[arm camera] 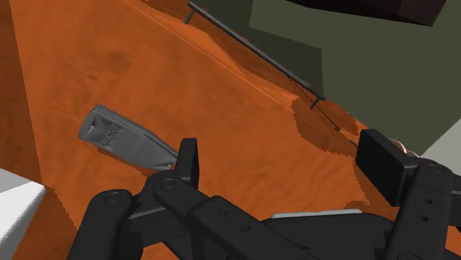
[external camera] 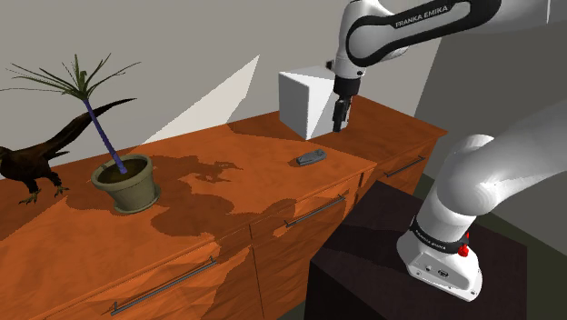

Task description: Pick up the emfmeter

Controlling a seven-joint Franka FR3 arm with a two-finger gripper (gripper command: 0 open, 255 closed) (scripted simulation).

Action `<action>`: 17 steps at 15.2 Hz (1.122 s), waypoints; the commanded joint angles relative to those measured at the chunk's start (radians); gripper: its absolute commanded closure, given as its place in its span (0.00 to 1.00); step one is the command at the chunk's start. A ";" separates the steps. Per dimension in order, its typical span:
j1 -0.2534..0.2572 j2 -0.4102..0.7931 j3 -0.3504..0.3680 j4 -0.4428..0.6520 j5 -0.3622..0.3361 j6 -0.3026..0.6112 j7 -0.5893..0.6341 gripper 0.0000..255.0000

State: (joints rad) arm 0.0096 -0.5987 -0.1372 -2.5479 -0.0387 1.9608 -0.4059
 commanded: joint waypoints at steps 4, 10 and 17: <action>0.013 0.146 -0.093 -0.020 -0.035 0.175 -0.208 0.00; 0.049 0.380 -0.190 0.033 -0.007 0.363 -0.467 0.00; 0.068 0.691 -0.231 0.172 0.151 0.522 -0.820 0.00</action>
State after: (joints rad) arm 0.0793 0.0491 -0.3676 -2.3978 0.0853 2.4630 -1.1671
